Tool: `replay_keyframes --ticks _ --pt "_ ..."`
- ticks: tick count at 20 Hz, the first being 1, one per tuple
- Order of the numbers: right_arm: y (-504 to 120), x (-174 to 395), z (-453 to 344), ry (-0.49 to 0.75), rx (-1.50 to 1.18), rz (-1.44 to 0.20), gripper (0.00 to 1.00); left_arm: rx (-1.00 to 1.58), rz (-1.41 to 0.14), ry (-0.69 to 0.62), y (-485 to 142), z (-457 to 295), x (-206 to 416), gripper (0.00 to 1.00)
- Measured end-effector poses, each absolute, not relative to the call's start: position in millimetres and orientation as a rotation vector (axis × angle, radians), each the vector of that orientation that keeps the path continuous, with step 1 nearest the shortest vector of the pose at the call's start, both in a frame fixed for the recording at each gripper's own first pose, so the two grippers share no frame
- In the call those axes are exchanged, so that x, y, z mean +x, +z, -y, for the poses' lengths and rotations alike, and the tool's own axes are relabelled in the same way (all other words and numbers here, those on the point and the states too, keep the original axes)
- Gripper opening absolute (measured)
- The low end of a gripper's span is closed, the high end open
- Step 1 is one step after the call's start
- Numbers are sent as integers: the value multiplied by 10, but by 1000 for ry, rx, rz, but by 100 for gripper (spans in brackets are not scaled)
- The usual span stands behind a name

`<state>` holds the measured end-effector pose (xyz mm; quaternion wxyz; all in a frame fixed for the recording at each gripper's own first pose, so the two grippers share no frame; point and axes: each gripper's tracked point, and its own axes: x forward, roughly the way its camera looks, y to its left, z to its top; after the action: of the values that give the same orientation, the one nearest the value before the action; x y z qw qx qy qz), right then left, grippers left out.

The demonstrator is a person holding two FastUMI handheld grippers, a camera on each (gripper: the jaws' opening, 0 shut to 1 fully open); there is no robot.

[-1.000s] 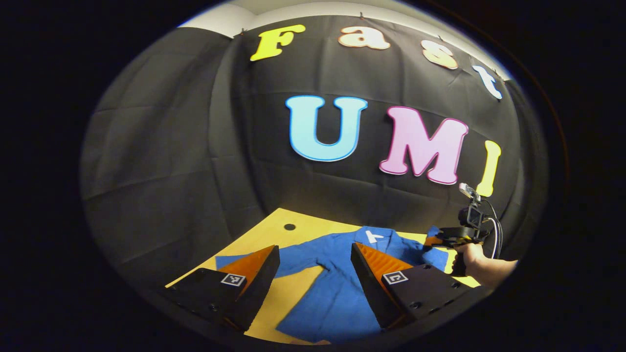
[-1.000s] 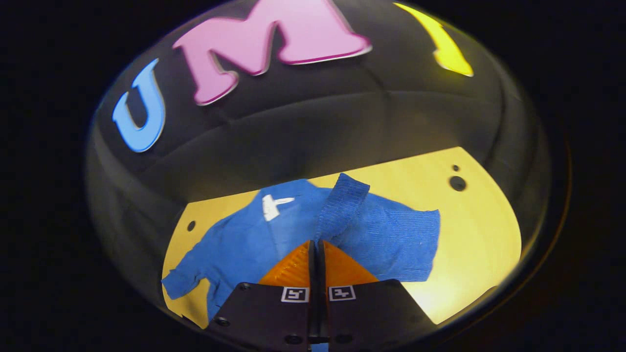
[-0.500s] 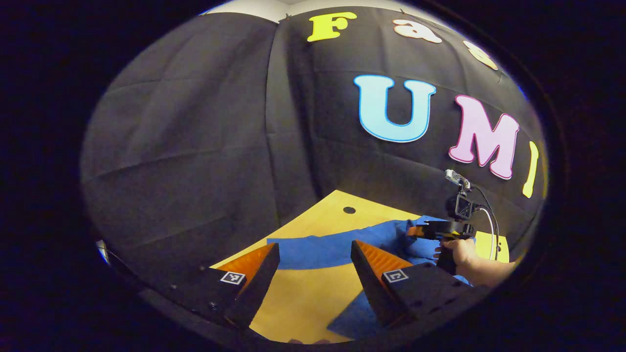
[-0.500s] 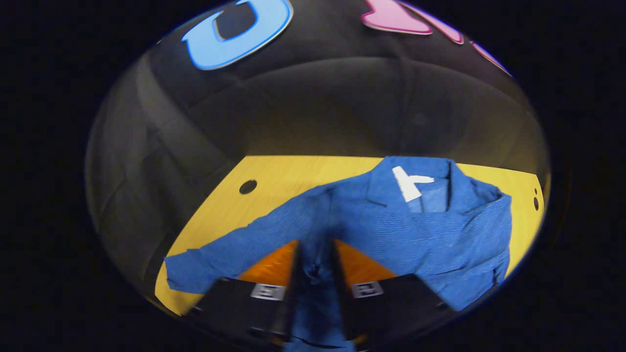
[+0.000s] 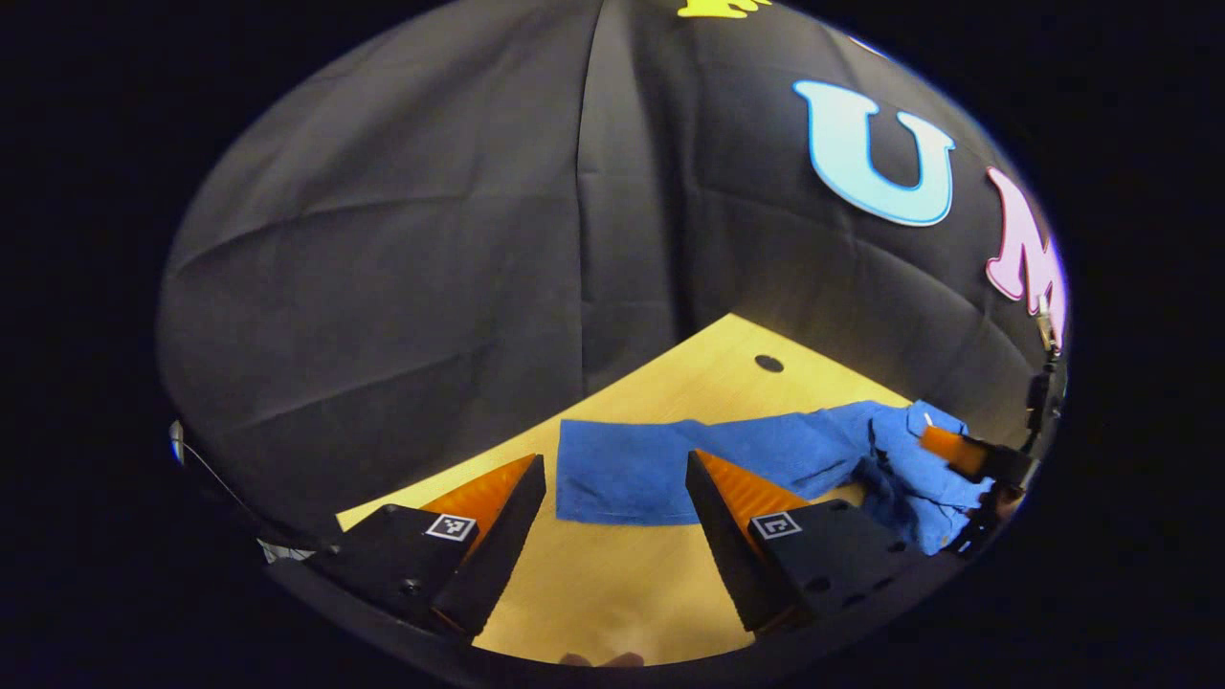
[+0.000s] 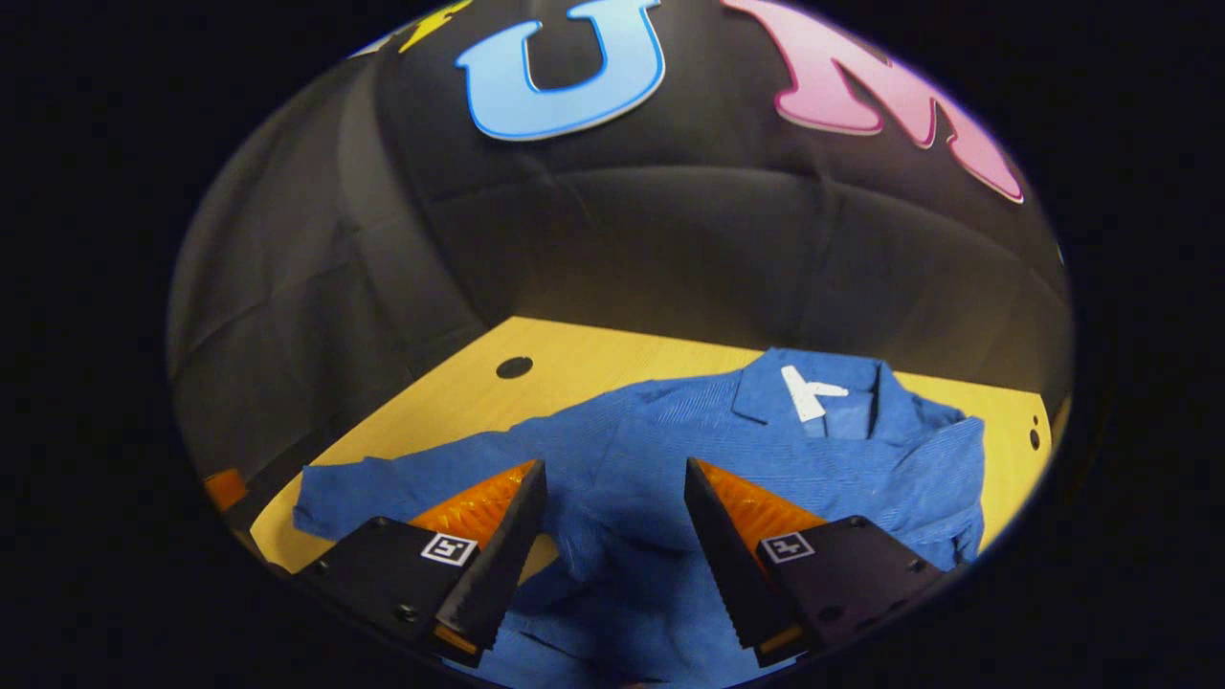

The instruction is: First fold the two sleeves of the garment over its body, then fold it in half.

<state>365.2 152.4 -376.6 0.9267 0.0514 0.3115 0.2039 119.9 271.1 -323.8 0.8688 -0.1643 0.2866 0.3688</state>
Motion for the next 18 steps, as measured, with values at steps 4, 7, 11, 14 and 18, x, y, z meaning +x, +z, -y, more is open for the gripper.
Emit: replay_keyframes --ticks 4,7,11,14,18 --pt "-3325 3450 -1176 385 160 -494 93 -412 -709 811 -3707 -2956 1283 87" --pt "-3139 3309 -901 358 142 -421 95 -403 -785 825 -3920 -2990 1306 87" --pt "-3052 3216 -682 355 119 -382 95 -348 -844 860 -4120 -2966 1433 87" --pt "-3035 3145 -560 356 120 -391 96 -345 -859 832 -4073 -2931 1433 83" --pt "-3077 3085 -417 330 163 -412 96 -329 -902 740 -4051 -2860 1615 52"
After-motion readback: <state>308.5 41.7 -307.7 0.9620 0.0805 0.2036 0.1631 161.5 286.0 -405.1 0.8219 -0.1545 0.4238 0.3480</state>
